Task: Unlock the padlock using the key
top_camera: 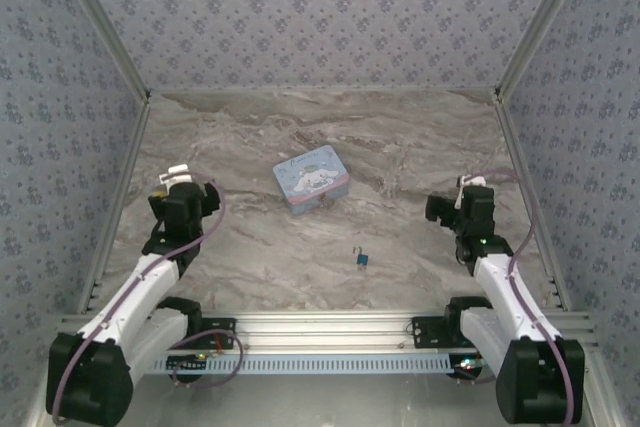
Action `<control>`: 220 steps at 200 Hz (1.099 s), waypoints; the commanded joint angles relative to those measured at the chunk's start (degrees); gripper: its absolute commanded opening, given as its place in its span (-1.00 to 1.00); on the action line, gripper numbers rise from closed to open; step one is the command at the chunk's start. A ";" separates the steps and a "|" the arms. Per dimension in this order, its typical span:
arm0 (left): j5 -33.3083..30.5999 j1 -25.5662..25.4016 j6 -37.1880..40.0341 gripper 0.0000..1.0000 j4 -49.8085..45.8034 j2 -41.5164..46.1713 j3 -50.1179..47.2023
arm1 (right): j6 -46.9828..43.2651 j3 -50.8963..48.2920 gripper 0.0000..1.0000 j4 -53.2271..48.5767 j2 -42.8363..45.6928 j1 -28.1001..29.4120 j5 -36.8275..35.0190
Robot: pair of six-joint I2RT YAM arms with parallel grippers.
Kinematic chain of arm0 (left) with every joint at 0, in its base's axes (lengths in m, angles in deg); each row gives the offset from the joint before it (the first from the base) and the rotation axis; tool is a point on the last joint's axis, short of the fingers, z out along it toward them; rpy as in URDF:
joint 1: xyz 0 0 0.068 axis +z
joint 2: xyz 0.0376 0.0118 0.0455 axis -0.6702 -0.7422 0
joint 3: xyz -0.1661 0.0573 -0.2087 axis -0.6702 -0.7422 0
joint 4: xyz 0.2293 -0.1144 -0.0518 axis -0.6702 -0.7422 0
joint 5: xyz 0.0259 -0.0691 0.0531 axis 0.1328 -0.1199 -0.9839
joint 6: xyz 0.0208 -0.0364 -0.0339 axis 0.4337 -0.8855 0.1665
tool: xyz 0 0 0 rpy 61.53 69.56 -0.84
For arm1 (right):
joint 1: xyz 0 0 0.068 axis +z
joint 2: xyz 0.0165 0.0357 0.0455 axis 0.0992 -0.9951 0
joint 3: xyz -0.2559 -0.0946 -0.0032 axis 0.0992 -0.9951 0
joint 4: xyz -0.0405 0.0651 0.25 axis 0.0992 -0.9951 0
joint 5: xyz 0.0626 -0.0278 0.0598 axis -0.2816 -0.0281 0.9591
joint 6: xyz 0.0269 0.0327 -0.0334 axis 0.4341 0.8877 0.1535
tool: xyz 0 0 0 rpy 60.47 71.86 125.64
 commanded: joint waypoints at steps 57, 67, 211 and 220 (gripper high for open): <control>12.44 8.11 7.83 0.99 29.26 -11.87 -8.36 | -2.08 -4.94 1.00 41.72 -18.86 -3.16 3.05; 13.75 8.71 8.34 0.99 31.79 -13.84 -8.24 | -2.38 -4.93 1.00 45.78 -21.48 -3.18 3.30; 27.16 12.71 10.06 0.99 42.96 -37.00 0.63 | -7.31 1.39 1.00 49.46 -36.29 -1.12 5.73; 27.12 12.78 10.07 0.99 42.36 -36.88 0.78 | -7.58 1.40 1.00 49.44 -36.18 -0.75 5.09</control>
